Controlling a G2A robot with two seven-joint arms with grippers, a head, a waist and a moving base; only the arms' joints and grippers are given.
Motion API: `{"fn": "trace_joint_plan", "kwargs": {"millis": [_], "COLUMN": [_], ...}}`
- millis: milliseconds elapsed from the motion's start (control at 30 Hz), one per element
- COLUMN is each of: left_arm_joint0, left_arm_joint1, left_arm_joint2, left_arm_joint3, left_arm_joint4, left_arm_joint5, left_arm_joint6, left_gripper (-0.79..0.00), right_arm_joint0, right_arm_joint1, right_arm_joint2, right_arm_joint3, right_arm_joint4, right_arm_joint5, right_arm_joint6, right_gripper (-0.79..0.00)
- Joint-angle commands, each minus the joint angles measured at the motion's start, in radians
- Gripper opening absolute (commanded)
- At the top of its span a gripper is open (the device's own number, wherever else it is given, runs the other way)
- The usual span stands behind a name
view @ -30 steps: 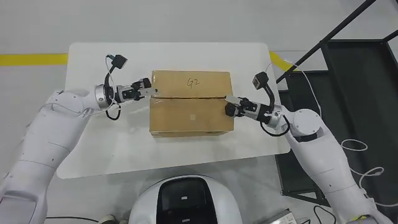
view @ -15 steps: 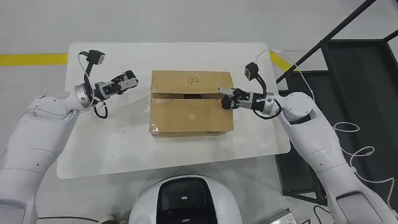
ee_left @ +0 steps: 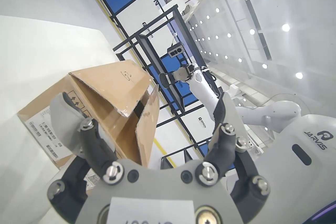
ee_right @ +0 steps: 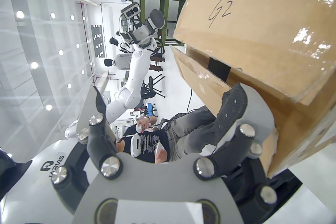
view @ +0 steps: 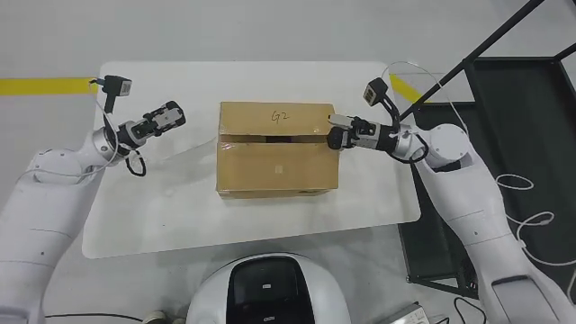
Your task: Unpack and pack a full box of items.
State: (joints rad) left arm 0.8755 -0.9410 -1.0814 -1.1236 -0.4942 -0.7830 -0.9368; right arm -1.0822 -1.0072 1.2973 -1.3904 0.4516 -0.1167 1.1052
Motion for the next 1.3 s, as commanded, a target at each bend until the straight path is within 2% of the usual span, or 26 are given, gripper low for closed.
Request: {"fn": "trace_joint_plan", "kwargs": {"millis": [0, 100, 433, 833, 1267], "left_arm_joint0": [0.006, 0.019, 0.059, 0.123, 0.125], "left_arm_joint1": [0.000, 0.001, 0.006, 0.006, 0.006], "left_arm_joint2": [-0.004, -0.014, -0.046, -0.071, -0.072], "left_arm_joint3": [-0.006, -0.013, -0.039, -0.083, -0.085], "left_arm_joint4": [0.003, 0.008, 0.019, 0.003, 0.000], "left_arm_joint5": [0.002, 0.006, 0.035, 0.125, 0.127], "left_arm_joint6": [0.004, 0.011, 0.011, 0.048, 0.049], "left_gripper": [0.000, 0.000, 0.000, 0.000, 0.000], "right_arm_joint0": [0.024, 0.049, 0.102, 0.124, 0.124], "right_arm_joint1": [-0.003, -0.010, -0.027, -0.033, -0.033], "right_arm_joint2": [-0.018, -0.051, -0.118, -0.141, -0.141], "right_arm_joint3": [0.033, 0.080, 0.169, 0.191, 0.191], "right_arm_joint4": [-0.012, -0.016, -0.061, -0.090, -0.090], "right_arm_joint5": [0.016, 0.034, -0.011, -0.008, -0.008], "right_arm_joint6": [0.002, 0.006, -0.025, -0.036, -0.036], "right_gripper": [0.000, 0.000, 0.000, 0.000, 0.000]}}
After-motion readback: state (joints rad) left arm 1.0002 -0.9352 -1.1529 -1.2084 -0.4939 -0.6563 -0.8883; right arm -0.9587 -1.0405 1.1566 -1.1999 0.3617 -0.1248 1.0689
